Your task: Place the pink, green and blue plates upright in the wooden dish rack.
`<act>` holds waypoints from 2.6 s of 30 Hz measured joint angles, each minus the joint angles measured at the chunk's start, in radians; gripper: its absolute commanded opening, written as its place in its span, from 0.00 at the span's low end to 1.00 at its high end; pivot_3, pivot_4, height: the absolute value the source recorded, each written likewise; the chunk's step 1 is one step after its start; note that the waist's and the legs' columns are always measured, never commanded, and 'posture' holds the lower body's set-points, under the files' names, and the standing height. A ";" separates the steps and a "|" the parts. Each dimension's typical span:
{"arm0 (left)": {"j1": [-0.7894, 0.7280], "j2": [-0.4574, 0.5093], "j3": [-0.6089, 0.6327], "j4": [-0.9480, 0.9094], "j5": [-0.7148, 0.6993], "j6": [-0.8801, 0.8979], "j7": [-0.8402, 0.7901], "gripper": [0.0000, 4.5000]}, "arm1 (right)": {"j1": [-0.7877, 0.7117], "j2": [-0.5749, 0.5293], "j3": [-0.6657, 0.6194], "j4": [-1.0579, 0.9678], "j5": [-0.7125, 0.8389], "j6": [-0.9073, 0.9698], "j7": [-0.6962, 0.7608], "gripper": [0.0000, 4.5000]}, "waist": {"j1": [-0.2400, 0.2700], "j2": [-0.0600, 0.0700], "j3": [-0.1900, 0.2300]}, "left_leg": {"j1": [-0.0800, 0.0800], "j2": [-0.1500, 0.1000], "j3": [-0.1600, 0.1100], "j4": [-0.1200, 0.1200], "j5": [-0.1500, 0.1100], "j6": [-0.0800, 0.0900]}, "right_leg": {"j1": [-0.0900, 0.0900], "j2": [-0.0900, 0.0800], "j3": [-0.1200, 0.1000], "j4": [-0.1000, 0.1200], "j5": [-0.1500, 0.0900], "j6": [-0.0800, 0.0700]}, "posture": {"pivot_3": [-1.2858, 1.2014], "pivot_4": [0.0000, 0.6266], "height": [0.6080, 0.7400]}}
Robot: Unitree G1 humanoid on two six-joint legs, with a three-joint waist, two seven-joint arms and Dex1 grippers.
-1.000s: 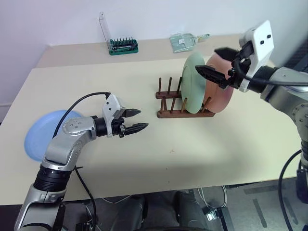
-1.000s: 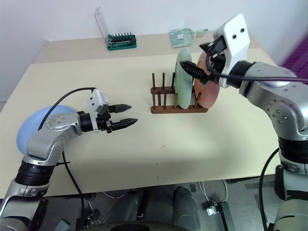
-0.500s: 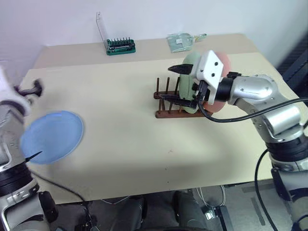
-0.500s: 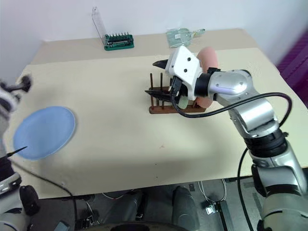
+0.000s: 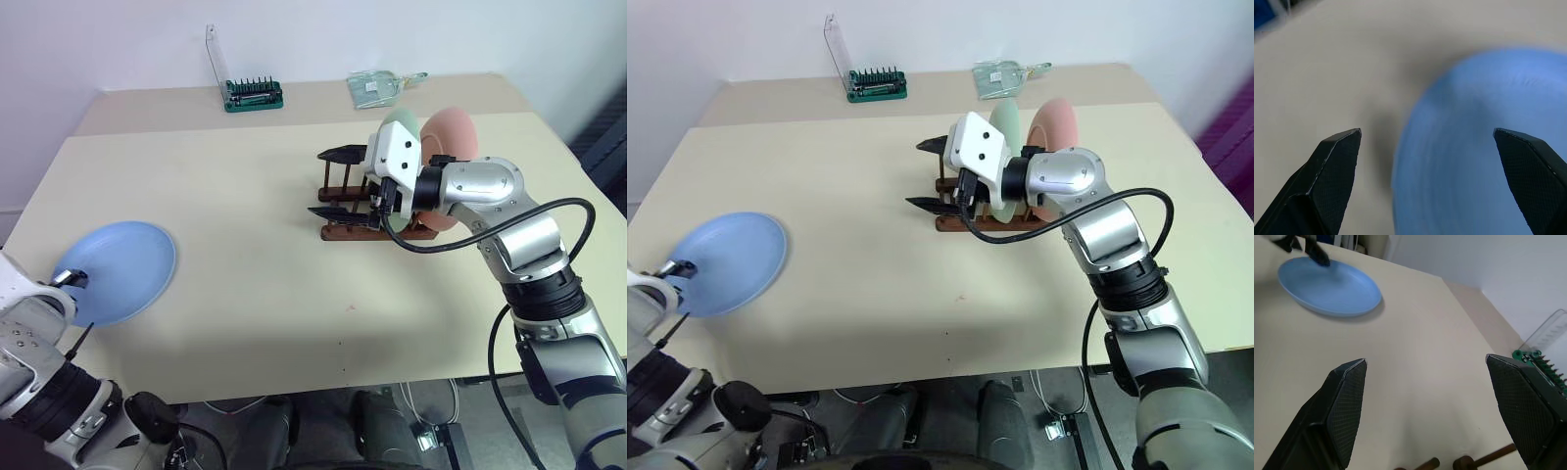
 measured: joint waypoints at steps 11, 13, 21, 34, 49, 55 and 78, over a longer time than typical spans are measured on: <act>-0.117 -0.103 0.029 0.028 0.055 -0.058 -0.007 0.03 | 0.056 -0.008 -0.035 -0.065 -0.029 0.030 -0.040 0.89 | 0.005 0.000 0.000 | 0.003 0.000 0.000 0.000 0.000 -0.001 | 0.003 0.000 0.000 0.001 0.000 0.000 | 0.52 0.24 1.00; -0.147 -0.136 -0.007 0.063 0.029 -0.130 -0.044 0.03 | 0.070 -0.014 -0.042 -0.084 -0.043 0.035 -0.050 0.89 | 0.009 -0.001 0.000 | 0.003 0.000 -0.001 0.000 0.000 -0.001 | 0.004 0.000 -0.001 0.000 0.000 0.000 | 0.52 0.24 1.00; -0.358 -0.102 -0.416 0.124 -0.081 -0.413 -0.237 0.00 | 0.082 0.009 -0.010 -0.144 -0.134 0.035 -0.094 1.00 | -0.004 -0.004 0.001 | 0.001 0.000 0.001 -0.001 0.000 -0.001 | 0.000 0.000 0.000 0.000 0.000 0.000 | 0.52 0.24 1.00; -0.442 -0.014 -0.640 0.190 -0.172 -0.476 -0.332 0.00 | -0.039 0.113 0.221 0.127 -0.624 -0.251 -0.302 0.94 | -0.024 -0.003 0.001 | 0.003 0.000 0.001 -0.002 -0.001 -0.003 | -0.003 0.000 -0.001 0.002 0.001 -0.001 | 0.52 0.24 1.00; -0.444 -0.093 -0.519 0.169 -0.361 -0.488 -0.284 0.54 | -0.043 0.146 0.219 0.208 -0.784 -0.382 -0.347 0.00 | -0.024 -0.003 0.001 | 0.002 0.001 0.000 -0.001 -0.001 -0.003 | -0.003 0.001 0.000 0.001 0.001 -0.001 | 0.52 0.24 1.00; -0.583 -0.006 -0.339 0.315 -0.361 -0.744 -0.100 0.85 | -0.040 0.197 0.159 0.185 -0.720 -0.380 -0.354 0.00 | -0.037 -0.003 0.001 | 0.005 0.002 0.000 -0.003 -0.002 -0.005 | -0.004 0.003 0.000 0.001 0.001 -0.002 | 0.52 0.24 1.00; 0.263 0.350 -0.944 0.152 -0.284 -1.061 -0.949 0.85 | 0.034 0.553 -0.449 -0.356 0.431 0.723 -0.728 0.00 | -0.029 0.005 0.000 | 0.005 0.005 0.001 -0.004 -0.003 -0.005 | -0.006 0.006 -0.001 0.002 0.006 -0.010 | 0.52 0.24 1.00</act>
